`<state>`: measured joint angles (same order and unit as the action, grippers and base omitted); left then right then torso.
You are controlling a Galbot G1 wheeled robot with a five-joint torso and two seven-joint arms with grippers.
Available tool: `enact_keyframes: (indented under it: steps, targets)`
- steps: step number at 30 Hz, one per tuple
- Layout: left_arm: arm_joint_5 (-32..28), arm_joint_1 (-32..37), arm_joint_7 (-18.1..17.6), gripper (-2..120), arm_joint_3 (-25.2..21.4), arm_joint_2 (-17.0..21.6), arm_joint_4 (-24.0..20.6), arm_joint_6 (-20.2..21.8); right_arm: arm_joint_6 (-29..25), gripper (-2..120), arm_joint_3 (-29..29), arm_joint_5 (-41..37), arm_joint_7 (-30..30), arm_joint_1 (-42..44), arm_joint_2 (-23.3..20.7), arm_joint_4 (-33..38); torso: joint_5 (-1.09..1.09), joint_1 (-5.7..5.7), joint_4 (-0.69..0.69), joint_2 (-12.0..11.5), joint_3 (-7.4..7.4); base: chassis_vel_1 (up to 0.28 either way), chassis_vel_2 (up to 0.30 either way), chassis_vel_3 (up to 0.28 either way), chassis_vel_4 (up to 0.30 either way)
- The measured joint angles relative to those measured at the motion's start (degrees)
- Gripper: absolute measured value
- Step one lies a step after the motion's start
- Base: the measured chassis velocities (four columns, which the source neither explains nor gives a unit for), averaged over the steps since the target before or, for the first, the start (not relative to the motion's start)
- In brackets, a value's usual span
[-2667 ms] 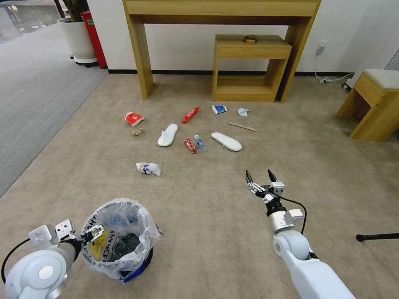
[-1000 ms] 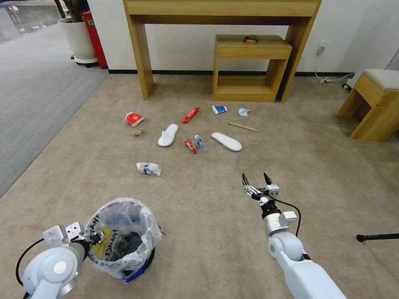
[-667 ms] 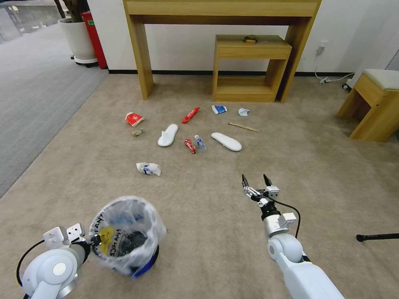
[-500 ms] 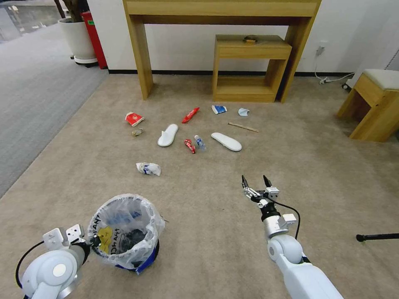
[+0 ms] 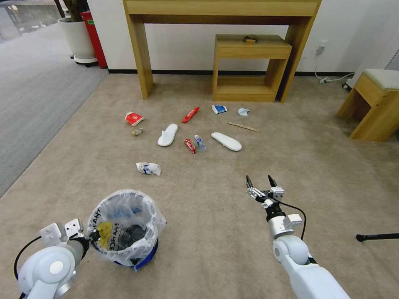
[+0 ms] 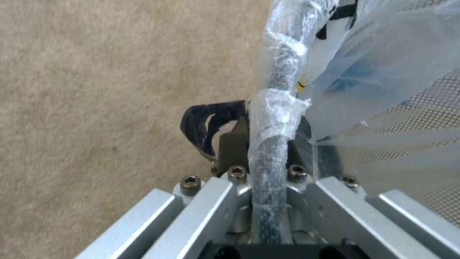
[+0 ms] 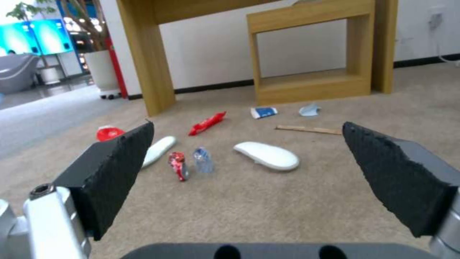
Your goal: Pick up the trash bin and place the garbage on the floor into it.
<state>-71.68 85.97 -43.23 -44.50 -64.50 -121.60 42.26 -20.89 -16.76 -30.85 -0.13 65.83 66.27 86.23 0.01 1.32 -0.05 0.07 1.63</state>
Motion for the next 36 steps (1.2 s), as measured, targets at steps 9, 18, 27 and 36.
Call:
enact_keyframes:
  steps: [9,18,27,36]
  targets:
    - [0.9,0.9,0.2,0,0.0,-1.0,-3.0,0.0,1.4,100,-1.0,-0.6,1.0,1.6,-2.0,1.7,0.0,0.0,0.01,0.0,0.0,0.0,0.0,0.0,0.0]
    - [1.7,1.6,0.4,0,0.3,-1.5,-3.7,-0.1,0.7,100,-2.2,-0.6,0.6,2.1,-2.5,1.3,0.0,0.0,0.01,0.0,0.0,0.0,0.0,0.0,0.0]
    - [3.2,2.6,1.4,0,0.4,-2.1,-4.0,-0.1,-1.0,100,-2.9,-0.1,1.0,3.3,-2.8,0.6,0.0,0.0,0.0,0.0,0.0,0.0,0.0,0.0,0.0]
    - [4.9,3.0,2.4,0,0.7,-2.7,-4.1,-0.1,-1.1,100,-4.2,0.2,-0.2,4.6,-3.4,0.5,0.0,0.0,0.0,0.0,0.0,0.0,0.0,0.0,0.0]
